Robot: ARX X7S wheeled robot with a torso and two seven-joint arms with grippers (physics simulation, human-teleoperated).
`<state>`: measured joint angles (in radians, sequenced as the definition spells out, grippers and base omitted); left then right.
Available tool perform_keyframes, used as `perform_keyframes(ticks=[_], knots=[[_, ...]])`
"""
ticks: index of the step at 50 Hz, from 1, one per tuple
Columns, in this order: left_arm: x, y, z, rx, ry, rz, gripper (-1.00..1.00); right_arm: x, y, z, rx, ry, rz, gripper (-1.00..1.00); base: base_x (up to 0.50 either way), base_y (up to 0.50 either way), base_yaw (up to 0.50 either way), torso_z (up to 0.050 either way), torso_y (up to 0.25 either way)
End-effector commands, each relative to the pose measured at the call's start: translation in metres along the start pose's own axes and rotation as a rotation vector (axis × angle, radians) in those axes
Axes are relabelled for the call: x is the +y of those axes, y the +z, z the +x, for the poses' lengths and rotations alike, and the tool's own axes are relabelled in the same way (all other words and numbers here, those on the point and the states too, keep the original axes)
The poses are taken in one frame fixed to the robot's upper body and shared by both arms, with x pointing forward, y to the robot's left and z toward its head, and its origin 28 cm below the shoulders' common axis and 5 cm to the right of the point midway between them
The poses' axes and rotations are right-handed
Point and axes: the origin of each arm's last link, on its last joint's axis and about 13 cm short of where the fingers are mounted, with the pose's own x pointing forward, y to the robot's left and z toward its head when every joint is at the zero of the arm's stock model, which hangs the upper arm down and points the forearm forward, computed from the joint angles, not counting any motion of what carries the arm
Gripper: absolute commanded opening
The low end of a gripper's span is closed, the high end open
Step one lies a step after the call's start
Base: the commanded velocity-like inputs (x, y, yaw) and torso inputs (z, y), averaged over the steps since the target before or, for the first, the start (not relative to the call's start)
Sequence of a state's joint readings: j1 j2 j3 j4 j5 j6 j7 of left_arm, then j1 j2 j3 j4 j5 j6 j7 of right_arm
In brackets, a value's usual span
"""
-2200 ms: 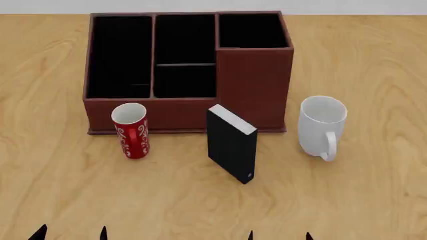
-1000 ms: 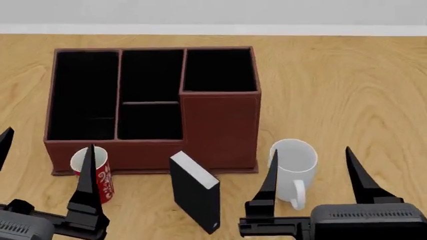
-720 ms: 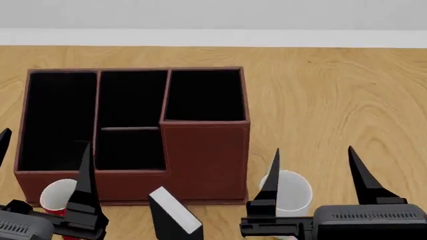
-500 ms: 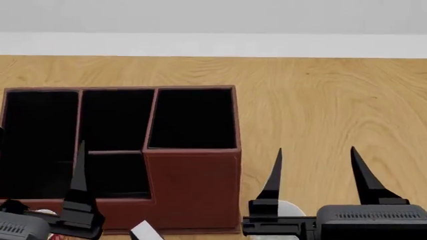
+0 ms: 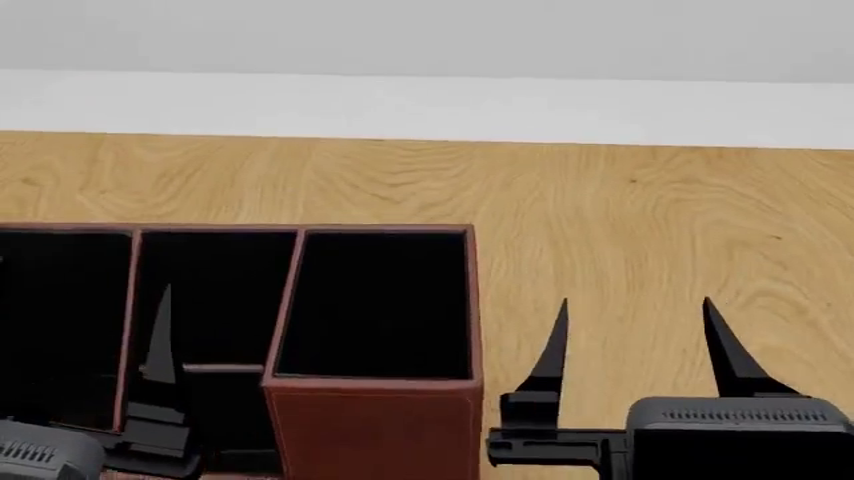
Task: Pick up the book and place it in the right compartment of the caddy.
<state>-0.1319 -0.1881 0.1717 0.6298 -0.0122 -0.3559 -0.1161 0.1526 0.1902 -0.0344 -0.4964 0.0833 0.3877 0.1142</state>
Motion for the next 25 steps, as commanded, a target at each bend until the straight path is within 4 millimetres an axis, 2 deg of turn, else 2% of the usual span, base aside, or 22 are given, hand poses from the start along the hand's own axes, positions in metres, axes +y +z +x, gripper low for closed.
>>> perform_keyframes(ticks=[1, 12, 25], knots=[[0.000, 0.000, 0.000, 0.005, -0.001, 0.011, 1.00, 0.001, -0.001, 0.001, 0.042, -0.017, -0.030, 1.00, 0.00, 0.00, 0.50, 0.000, 0.000], [0.000, -0.002, -0.001, 0.002, -0.009, 0.012, 1.00, 0.004, 0.002, -0.001, 0.023, 0.015, -0.023, 1.00, 0.00, 0.00, 0.50, 0.000, 0.000], [0.001, -0.001, -0.013, 0.005, -0.018, 0.046, 1.00, 0.010, 0.011, -0.010, 0.003, 0.041, -0.037, 1.00, 0.00, 0.00, 0.50, 0.000, 0.000]])
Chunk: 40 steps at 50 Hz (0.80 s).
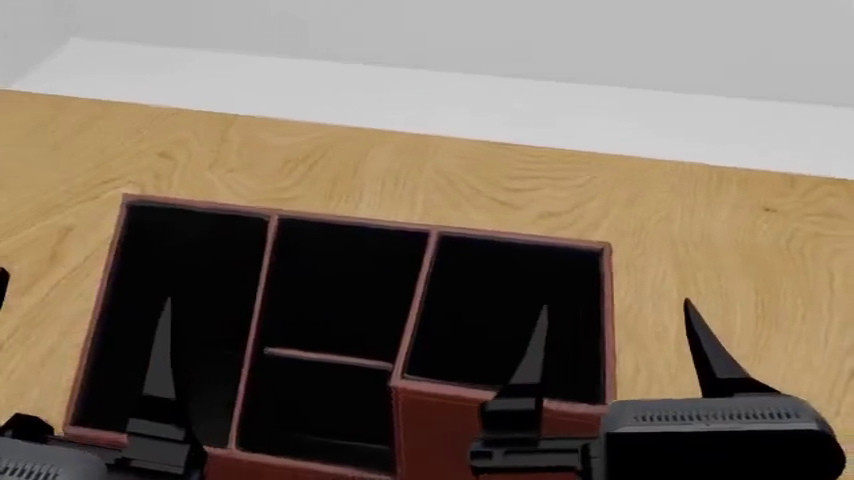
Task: Pick up the book and place it in the right compartment of the caddy.
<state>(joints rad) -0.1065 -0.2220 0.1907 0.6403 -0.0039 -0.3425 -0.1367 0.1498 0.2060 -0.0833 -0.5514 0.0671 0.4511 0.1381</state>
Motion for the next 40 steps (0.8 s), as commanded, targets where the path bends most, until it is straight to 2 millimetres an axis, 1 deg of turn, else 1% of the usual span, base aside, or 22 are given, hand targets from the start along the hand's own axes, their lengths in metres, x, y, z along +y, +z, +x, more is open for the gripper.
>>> perform_keyframes(ticks=[1, 5, 14, 25, 26, 28, 31, 40], knots=[[0.0002, 0.0011, -0.0069, 0.001, -0.011, 0.016, 1.00, 0.0039, 0.0049, -0.0066, -0.010, 0.018, -0.008, 1.00, 0.00, 0.00, 0.50, 0.000, 0.000], [0.0009, 0.0040, -0.0084, -0.008, -0.009, 0.010, 1.00, 0.0048, 0.0053, -0.0075, -0.016, 0.032, -0.011, 1.00, 0.00, 0.00, 0.50, 0.000, 0.000], [0.0001, 0.0034, -0.0083, -0.007, -0.017, 0.011, 1.00, 0.0067, 0.0040, -0.0059, -0.017, 0.052, -0.005, 1.00, 0.00, 0.00, 0.50, 0.000, 0.000], [0.0000, 0.0028, -0.0085, -0.005, -0.022, 0.021, 1.00, 0.0060, 0.0039, -0.0053, -0.025, 0.044, 0.013, 1.00, 0.00, 0.00, 0.50, 0.000, 0.000], [-0.0001, 0.0027, -0.0084, -0.005, -0.023, 0.020, 1.00, 0.0055, 0.0037, -0.0047, -0.031, 0.014, 0.023, 1.00, 0.00, 0.00, 0.50, 0.000, 0.000], [-0.0003, 0.0026, -0.0085, -0.006, -0.026, 0.021, 1.00, 0.0062, 0.0036, -0.0035, -0.021, 0.039, 0.019, 1.00, 0.00, 0.00, 0.00, 0.000, 0.000], [-0.0001, 0.0026, -0.0086, -0.005, -0.024, 0.021, 1.00, 0.0079, 0.0043, -0.0052, -0.039, 0.146, 0.045, 1.00, 0.04, -0.10, 0.00, 0.000, 0.000], [0.0001, 0.0045, -0.0094, -0.008, -0.022, 0.019, 1.00, 0.0059, 0.0040, -0.0055, -0.041, 0.129, 0.072, 1.00, 0.17, -0.47, 0.00, 0.000, 0.000]])
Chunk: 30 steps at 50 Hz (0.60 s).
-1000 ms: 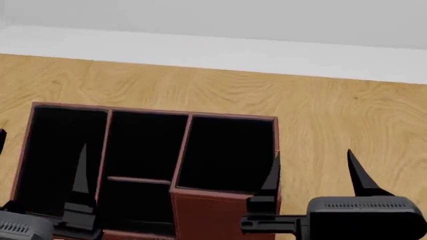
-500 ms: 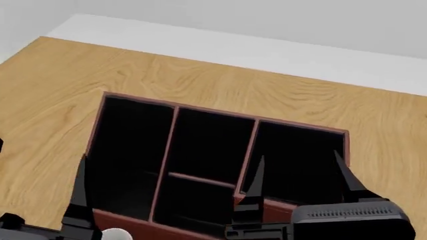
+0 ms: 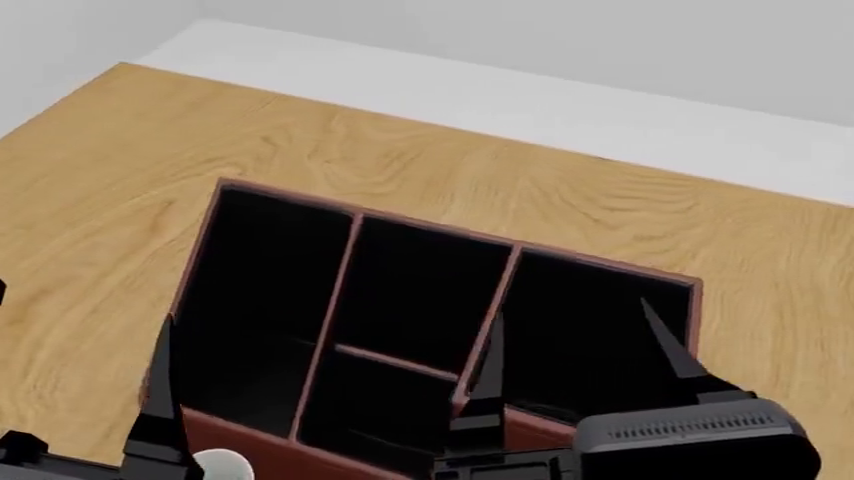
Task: Pick up the book and place it in the right compartment of the caddy.
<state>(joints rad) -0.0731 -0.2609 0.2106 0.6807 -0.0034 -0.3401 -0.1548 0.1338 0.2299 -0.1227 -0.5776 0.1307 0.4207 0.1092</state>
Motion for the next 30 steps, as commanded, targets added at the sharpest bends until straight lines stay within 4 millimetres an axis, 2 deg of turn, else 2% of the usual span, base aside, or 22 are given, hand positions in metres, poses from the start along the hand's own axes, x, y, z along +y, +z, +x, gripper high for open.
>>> perform_keyframes(ticks=[1, 18, 23, 30], knots=[[-0.0007, 0.0006, -0.0006, -0.002, -0.004, -0.002, 1.00, -0.0013, 0.0003, -0.0007, -0.013, 0.025, 0.028, 1.00, 0.17, -0.47, 0.00, 0.000, 0.000], [0.0002, 0.0014, -0.0006, -0.003, -0.002, -0.002, 1.00, -0.0023, 0.0005, -0.0017, -0.007, -0.014, 0.010, 1.00, 0.17, -0.47, 0.00, 0.000, 0.000], [0.0003, 0.0012, -0.0005, -0.003, -0.002, -0.002, 1.00, -0.0013, -0.0003, -0.0019, 0.015, -0.034, -0.028, 1.00, 0.00, 0.01, 0.00, 0.000, 0.000], [0.0004, 0.0008, -0.0004, -0.005, 0.000, -0.002, 1.00, -0.0001, 0.0004, -0.0014, 0.014, -0.022, -0.036, 1.00, 0.00, 0.00, 0.50, 0.000, 0.000]])
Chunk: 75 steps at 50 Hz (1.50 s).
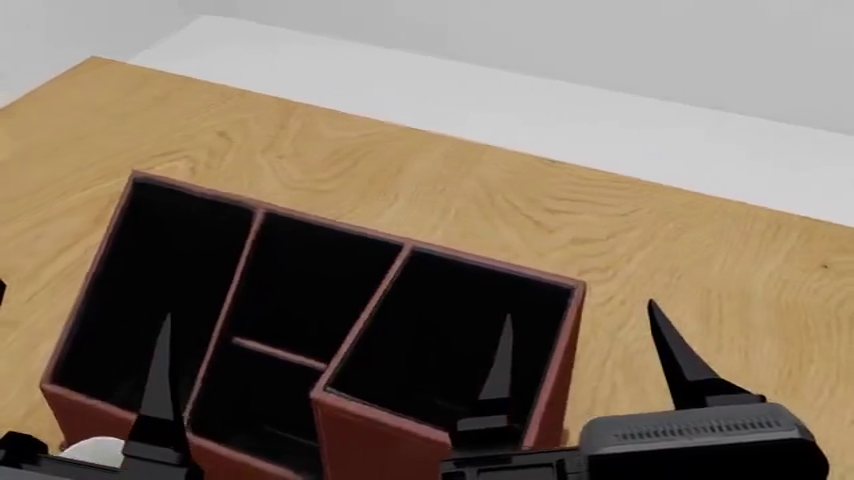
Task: Pick up the book and place it in the right compartment of the caddy.
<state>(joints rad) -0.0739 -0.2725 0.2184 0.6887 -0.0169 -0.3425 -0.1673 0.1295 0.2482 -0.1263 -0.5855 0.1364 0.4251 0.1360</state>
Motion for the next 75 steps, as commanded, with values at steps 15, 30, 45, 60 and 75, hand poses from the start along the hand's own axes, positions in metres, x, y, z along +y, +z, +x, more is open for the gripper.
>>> perform_keyframes(ticks=[15, 30, 45, 60, 75], knots=[[0.0009, -0.0003, -0.0004, -0.001, 0.002, 0.005, 1.00, 0.0022, -0.0001, -0.0005, 0.000, 0.008, -0.017, 1.00, 0.00, 0.00, 0.50, 0.000, 0.000], [0.0010, 0.0016, -0.0012, -0.003, 0.000, 0.007, 1.00, 0.0038, 0.0005, 0.0006, -0.009, 0.015, -0.017, 1.00, 0.00, 0.00, 0.40, 0.000, 0.000], [0.0012, 0.0019, -0.0010, -0.002, 0.000, 0.006, 1.00, 0.0050, 0.0017, 0.0002, -0.031, 0.081, 0.028, 1.00, 0.20, -0.33, 0.00, 0.000, 0.000], [0.0017, 0.0010, -0.0007, -0.002, 0.002, 0.004, 1.00, 0.0049, -0.0001, 0.0019, 0.016, 0.029, -0.032, 1.00, 0.00, 0.00, 0.03, 0.000, 0.000], [0.0023, 0.0027, -0.0015, -0.004, 0.004, 0.003, 1.00, 0.0058, 0.0019, 0.0025, 0.016, 0.071, 0.020, 1.00, -0.02, -0.01, 0.13, 0.000, 0.000]])
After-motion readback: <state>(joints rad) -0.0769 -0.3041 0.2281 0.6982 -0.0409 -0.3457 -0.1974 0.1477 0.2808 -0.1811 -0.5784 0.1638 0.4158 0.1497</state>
